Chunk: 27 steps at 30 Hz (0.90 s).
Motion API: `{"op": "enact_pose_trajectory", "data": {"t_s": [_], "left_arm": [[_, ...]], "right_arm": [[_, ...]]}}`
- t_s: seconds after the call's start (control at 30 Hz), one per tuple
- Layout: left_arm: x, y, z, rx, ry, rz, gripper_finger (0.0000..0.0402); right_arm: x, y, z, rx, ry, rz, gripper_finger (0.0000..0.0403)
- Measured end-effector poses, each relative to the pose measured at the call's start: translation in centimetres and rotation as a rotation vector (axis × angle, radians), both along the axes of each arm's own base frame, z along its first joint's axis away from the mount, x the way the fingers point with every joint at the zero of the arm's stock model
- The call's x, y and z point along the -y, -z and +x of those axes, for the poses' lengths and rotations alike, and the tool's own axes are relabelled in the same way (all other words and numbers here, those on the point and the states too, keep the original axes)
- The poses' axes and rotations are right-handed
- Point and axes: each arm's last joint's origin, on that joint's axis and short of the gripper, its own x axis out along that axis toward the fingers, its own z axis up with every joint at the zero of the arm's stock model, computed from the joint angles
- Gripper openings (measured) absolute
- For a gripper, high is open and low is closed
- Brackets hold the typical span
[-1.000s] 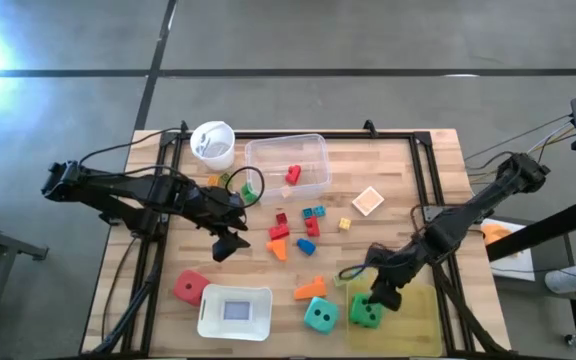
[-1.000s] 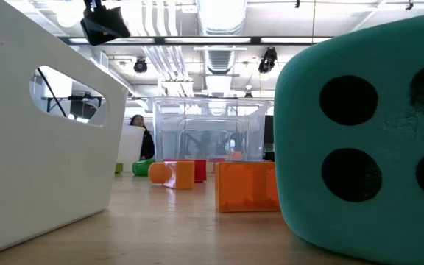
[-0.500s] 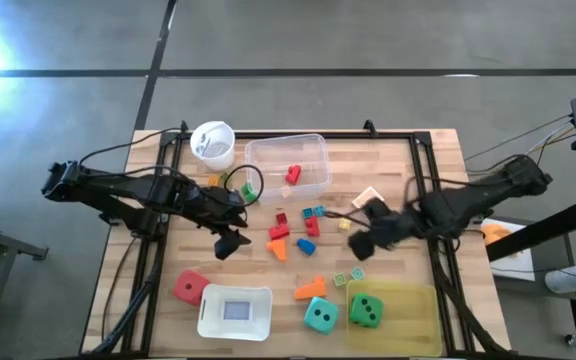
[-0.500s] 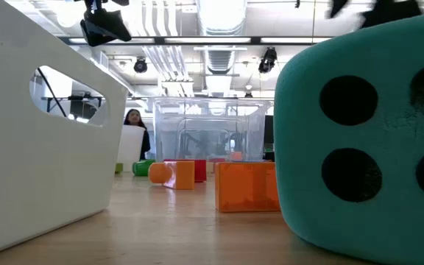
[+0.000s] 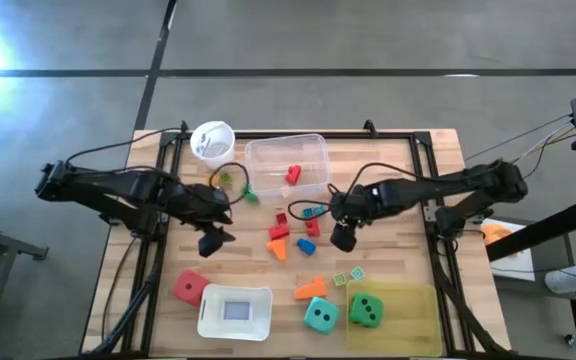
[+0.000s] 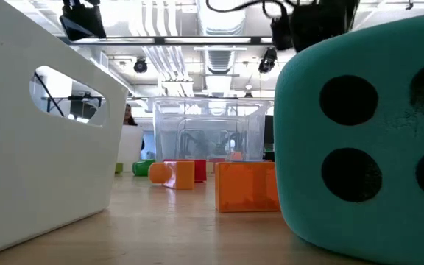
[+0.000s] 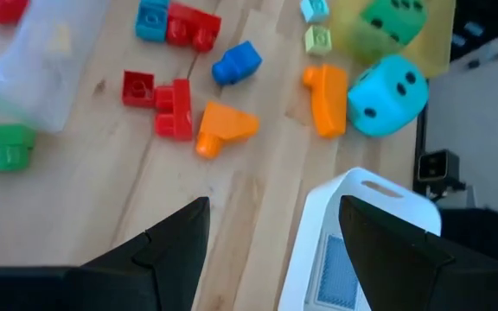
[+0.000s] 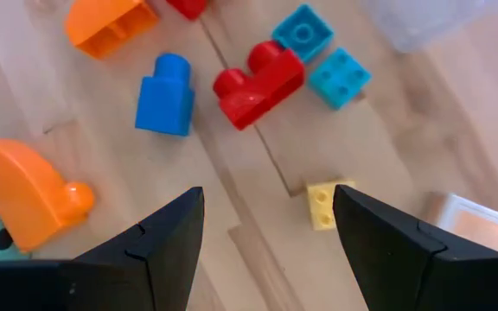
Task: Pick & Place Toys
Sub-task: Put the yellow game piece into the transparent bin
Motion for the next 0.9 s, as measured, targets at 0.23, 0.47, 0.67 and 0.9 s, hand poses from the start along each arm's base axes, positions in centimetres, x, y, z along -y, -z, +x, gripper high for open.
{"op": "enact_pose_trajectory", "data": {"t_s": [0.23,0.47,0.67,0.9], "left_arm": [[-0.2,-0.3,-0.7,0.020,-0.025,0.005,0.0262],[-0.2,-0.3,-0.9,0.005,-0.014,0.018,0.0262],[-0.3,-0.1,-1.2,-0.023,-0.014,0.023,0.0262],[-0.3,-0.1,-1.4,-0.033,-0.013,0.024,0.0262]], "right_arm": [[0.6,3.7,-1.0,-0.055,-0.102,-0.018,0.0248],[1.5,5.2,-0.9,-0.093,-0.106,-0.105,0.0248],[1.8,5.9,-0.8,-0.119,-0.157,-0.131,0.0248],[2.2,7.9,-0.1,-0.174,-0.184,-0.130,0.0248]]}}
